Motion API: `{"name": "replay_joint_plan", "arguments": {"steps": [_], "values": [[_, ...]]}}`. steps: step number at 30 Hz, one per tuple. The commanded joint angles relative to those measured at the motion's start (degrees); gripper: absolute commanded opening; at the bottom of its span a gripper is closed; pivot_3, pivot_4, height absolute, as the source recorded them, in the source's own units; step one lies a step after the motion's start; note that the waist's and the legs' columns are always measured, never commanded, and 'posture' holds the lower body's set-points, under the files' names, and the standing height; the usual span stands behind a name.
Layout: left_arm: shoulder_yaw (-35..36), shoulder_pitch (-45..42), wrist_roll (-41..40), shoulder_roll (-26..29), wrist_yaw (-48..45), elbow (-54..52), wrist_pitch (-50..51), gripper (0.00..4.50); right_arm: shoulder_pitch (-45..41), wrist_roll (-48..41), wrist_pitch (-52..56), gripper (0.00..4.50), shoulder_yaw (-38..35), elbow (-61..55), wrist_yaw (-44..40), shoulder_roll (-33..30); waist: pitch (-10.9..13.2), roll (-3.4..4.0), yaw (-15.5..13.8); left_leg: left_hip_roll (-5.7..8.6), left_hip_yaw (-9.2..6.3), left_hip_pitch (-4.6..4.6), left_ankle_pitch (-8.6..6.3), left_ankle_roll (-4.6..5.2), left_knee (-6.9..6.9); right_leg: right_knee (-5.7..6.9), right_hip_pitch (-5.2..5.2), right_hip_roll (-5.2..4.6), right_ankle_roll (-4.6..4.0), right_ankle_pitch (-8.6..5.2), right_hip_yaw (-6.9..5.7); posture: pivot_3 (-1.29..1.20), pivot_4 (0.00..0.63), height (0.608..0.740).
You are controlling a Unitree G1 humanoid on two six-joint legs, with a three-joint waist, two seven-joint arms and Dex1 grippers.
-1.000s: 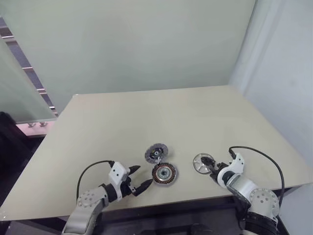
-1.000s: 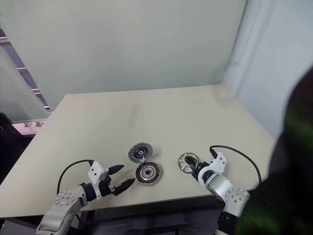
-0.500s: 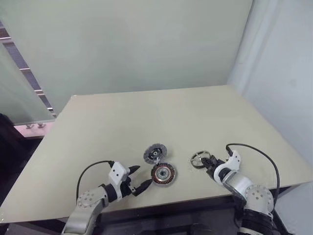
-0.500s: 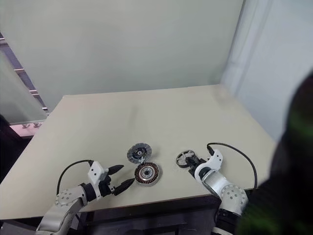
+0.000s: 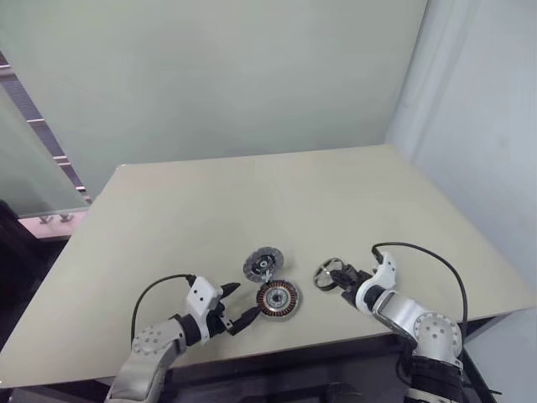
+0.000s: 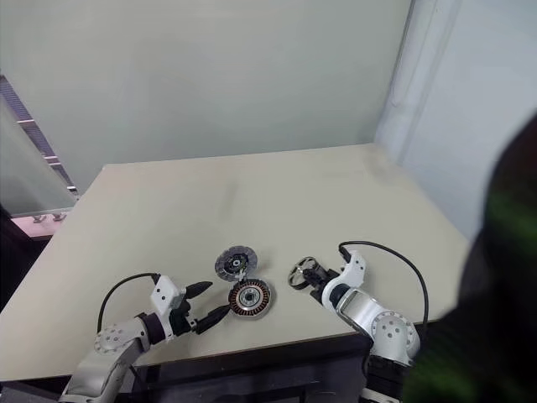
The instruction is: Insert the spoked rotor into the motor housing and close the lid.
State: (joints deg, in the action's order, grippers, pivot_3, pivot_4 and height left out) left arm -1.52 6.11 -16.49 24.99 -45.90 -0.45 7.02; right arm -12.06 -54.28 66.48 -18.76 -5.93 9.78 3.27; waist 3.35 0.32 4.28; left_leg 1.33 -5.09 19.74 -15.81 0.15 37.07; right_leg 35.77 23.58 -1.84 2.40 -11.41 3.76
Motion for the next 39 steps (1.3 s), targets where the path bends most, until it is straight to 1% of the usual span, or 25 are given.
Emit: {"name": "replay_joint_plan", "arguments": {"steps": [1,3,6,9,14,20,26,33,39], "values": [[1.3,-0.7,-0.2,0.8,0.0,-0.8,-1.0,4.50,-2.4,-1.3,2.8,0.43,4.0,-4.0,-3.9,-2.4,0.0,0.00,0.0,0.01,0.00,0.01,-0.01,0.01,0.00,-0.01,0.00,0.00,0.00,0.00,0.01,0.00,0.000,0.740],[1.3,-0.8,-0.2,0.8,0.0,-0.7,-1.0,4.50,-3.1,-0.3,3.6,0.43,7.3,-4.9,-6.8,-4.7,0.0,0.00,0.0,0.03,-0.01,0.01,-0.02,0.03,0.00,-0.03,0.00,-0.01,0.00,0.00,0.01,0.00,0.000,0.740],[1.4,-0.7,-0.3,0.9,-0.1,-0.7,-0.9,4.50,-4.1,0.4,3.8,0.43,10.3,-5.2,-9.4,-6.4,0.0,-0.01,0.0,0.02,-0.03,0.01,-0.02,0.04,0.00,-0.02,0.00,0.00,0.00,0.00,0.00,0.00,0.000,0.740],[1.5,-0.5,-0.3,1.1,-0.1,-0.7,-0.9,4.50,-5.5,0.6,3.4,0.43,11.8,-4.8,-11.4,-7.1,0.0,-0.02,0.0,0.02,-0.02,0.01,-0.02,0.03,0.00,-0.02,0.00,0.00,0.00,0.00,-0.02,0.00,0.000,0.740],[1.6,-0.3,-0.4,1.3,0.0,-0.9,-0.7,4.50,-7.0,0.2,4.1,0.43,11.7,-4.3,-12.8,-7.3,0.0,-0.03,0.0,0.03,-0.02,0.02,-0.02,0.04,0.01,-0.03,0.00,0.00,0.11,0.06,-0.01,0.00,0.000,0.740],[1.6,-0.1,-0.5,1.6,0.0,-1.0,-0.6,4.50,-7.2,-2.2,8.6,0.43,10.1,-3.4,-12.7,-6.2,0.0,-0.04,0.0,0.05,-0.09,0.06,-0.02,0.03,0.01,-0.02,0.02,0.00,0.13,0.07,-0.03,0.00,0.000,0.740],[1.9,0.0,-0.7,2.0,-0.2,-0.9,-0.4,4.50,-7.4,-1.3,11.2,0.43,11.0,-2.8,-13.4,-4.6,0.0,-0.03,0.0,0.04,-0.09,0.06,-0.02,0.03,0.01,-0.01,0.03,0.00,0.13,0.07,-0.03,0.00,0.000,0.740],[2.1,0.1,-0.8,2.3,-0.3,-0.9,-0.1,4.50,-8.6,0.8,11.1,0.43,13.4,-0.8,-14.0,-2.1,0.0,-0.03,0.0,0.04,-0.08,0.07,-0.02,0.03,0.01,-0.01,0.05,0.00,0.13,0.08,-0.04,0.00,0.000,0.740],[2.2,0.2,-0.8,2.2,-0.2,-1.1,-0.1,4.50,-9.2,3.2,10.0,0.43,14.6,1.7,-15.1,-1.6,0.0,-0.04,0.0,0.06,-0.14,0.11,-0.02,0.03,0.02,-0.01,0.06,0.00,0.14,0.08,-0.05,0.00,0.000,0.740]]}}
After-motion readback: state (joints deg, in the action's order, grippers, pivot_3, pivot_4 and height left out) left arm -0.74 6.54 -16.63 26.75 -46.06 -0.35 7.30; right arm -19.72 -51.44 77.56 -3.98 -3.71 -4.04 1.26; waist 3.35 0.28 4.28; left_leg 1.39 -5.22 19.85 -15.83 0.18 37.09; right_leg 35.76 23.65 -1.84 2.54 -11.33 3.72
